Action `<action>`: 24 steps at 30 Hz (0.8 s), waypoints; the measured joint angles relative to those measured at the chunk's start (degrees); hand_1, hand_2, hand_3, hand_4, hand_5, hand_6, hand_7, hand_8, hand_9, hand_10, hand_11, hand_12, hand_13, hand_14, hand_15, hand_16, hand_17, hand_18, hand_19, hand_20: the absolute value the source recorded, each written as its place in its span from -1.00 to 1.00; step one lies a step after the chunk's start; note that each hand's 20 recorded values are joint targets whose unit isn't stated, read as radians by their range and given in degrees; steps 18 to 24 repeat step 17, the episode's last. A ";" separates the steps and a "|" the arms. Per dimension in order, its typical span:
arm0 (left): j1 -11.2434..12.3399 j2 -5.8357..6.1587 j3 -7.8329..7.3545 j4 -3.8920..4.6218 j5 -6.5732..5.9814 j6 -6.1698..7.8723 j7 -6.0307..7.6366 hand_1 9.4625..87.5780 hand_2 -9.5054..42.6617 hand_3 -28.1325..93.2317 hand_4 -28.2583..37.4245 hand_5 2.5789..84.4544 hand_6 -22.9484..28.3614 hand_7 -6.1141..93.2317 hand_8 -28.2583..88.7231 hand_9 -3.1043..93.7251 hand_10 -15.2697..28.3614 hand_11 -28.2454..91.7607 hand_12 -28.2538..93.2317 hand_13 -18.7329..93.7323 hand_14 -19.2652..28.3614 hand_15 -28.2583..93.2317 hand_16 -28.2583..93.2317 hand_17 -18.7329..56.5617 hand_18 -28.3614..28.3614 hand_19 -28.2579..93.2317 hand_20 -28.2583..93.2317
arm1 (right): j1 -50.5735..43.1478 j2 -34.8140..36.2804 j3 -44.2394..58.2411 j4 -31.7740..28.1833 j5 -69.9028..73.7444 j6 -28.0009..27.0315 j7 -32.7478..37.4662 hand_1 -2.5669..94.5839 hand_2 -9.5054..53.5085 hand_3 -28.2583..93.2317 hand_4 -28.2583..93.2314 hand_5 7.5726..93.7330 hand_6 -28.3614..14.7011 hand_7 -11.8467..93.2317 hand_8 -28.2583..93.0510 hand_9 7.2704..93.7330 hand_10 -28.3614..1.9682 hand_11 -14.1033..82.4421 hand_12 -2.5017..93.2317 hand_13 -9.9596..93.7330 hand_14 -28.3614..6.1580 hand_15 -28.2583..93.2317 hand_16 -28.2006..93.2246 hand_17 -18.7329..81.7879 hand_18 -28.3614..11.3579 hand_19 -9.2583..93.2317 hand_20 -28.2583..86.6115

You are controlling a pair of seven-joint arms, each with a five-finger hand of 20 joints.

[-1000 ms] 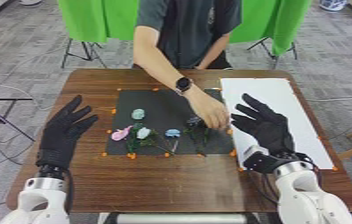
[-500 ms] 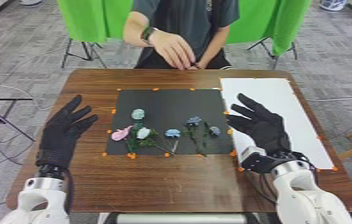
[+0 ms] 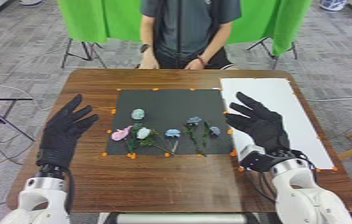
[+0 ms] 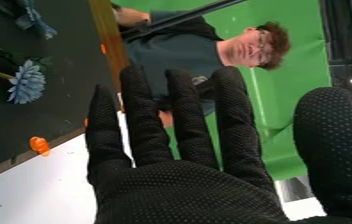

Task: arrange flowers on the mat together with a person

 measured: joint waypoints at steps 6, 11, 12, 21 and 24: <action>-0.13 0.12 0.12 0.00 -0.14 0.04 0.14 -0.64 -0.43 0.75 -1.00 -0.16 0.11 -0.70 -0.66 -0.17 0.49 -0.22 -0.40 -0.15 0.90 0.11 -0.63 -0.70 0.92 0.31 -0.25 | 0.12 0.00 0.01 0.02 0.03 0.00 0.00 -0.69 -0.26 0.87 -0.99 -0.17 0.45 -0.53 -0.74 -0.14 0.03 -0.59 -0.69 -0.12 -0.43 -0.17 -0.30 -0.56 -0.72 0.06 -0.29; -0.21 0.17 0.17 0.00 -0.18 0.05 0.18 -0.64 -0.43 0.75 -1.00 -0.16 0.11 -0.69 -0.66 -0.17 0.49 -0.21 -0.40 -0.15 0.90 0.11 -0.63 -0.70 0.92 0.31 -0.25 | 0.18 -0.02 -0.05 0.03 0.03 0.01 0.00 -0.69 -0.26 0.87 -0.99 -0.16 0.44 -0.53 -0.74 -0.14 0.03 -0.59 -0.69 -0.12 -0.43 -0.17 -0.30 -0.56 -0.72 0.07 -0.28; -0.22 0.17 0.17 0.00 -0.19 0.05 0.20 -0.64 -0.43 0.75 -1.00 -0.16 0.11 -0.69 -0.66 -0.17 0.50 -0.21 -0.40 -0.15 0.90 0.11 -0.63 -0.70 0.92 0.31 -0.25 | 0.19 -0.02 -0.08 0.04 0.04 0.01 -0.01 -0.69 -0.26 0.87 -0.99 -0.16 0.44 -0.53 -0.74 -0.14 0.03 -0.59 -0.69 -0.12 -0.43 -0.17 -0.30 -0.56 -0.72 0.07 -0.28; -0.27 0.23 0.24 0.00 -0.32 0.06 0.37 -0.64 -0.43 0.75 -1.00 -0.16 0.11 -0.69 -0.66 -0.17 0.50 -0.21 -0.39 -0.15 0.89 0.12 -0.63 -0.70 0.92 0.31 -0.25 | 0.27 -0.03 -0.24 0.07 0.04 0.04 -0.04 -0.69 -0.27 0.87 -0.99 -0.16 0.45 -0.53 -0.74 -0.14 0.02 -0.59 -0.69 -0.12 -0.43 -0.17 -0.31 -0.56 -0.72 0.07 -0.28; -0.27 0.23 0.24 0.00 -0.32 0.06 0.37 -0.64 -0.43 0.75 -1.00 -0.16 0.11 -0.69 -0.66 -0.17 0.50 -0.21 -0.39 -0.15 0.89 0.12 -0.63 -0.70 0.92 0.31 -0.25 | 0.27 -0.03 -0.24 0.07 0.04 0.04 -0.04 -0.69 -0.27 0.87 -0.99 -0.16 0.45 -0.53 -0.74 -0.14 0.02 -0.59 -0.69 -0.12 -0.43 -0.17 -0.31 -0.56 -0.72 0.07 -0.28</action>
